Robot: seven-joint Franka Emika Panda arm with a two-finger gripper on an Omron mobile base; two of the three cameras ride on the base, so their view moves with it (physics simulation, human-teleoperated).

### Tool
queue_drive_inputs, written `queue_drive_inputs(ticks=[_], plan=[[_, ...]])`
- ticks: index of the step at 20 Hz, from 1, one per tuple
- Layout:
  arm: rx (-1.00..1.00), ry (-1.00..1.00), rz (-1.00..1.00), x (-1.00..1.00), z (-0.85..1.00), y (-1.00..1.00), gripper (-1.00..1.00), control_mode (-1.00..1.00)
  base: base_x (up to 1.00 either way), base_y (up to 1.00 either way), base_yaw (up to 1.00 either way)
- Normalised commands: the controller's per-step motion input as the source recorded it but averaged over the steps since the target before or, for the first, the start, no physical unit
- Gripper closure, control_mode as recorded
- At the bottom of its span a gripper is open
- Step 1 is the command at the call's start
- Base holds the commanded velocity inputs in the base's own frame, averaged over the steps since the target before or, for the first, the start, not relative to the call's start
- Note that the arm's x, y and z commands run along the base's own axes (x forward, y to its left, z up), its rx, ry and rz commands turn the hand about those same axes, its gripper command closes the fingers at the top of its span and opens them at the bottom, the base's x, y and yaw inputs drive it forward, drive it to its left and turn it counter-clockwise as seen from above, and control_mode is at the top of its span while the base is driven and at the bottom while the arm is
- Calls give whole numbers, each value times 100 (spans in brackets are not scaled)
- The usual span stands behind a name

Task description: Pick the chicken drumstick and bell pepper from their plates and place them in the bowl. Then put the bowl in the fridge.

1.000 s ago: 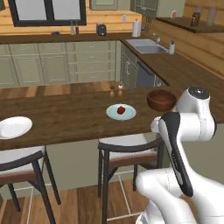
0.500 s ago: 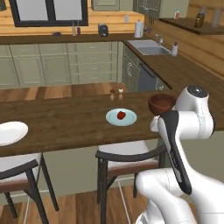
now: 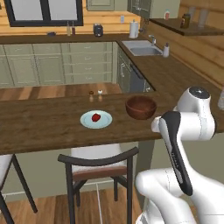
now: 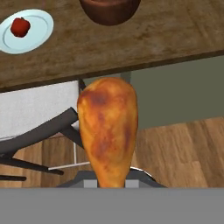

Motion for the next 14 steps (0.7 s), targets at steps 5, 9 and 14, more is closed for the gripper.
queue_drive_inputs(ticks=[5,9,14], plan=[[0,0,0,0,0,0,100,100,85,25,13],[0,0,0,0,0,0,100,100,87,97,31],[0,0,0,0,0,0,100,100,-1,100,17]])
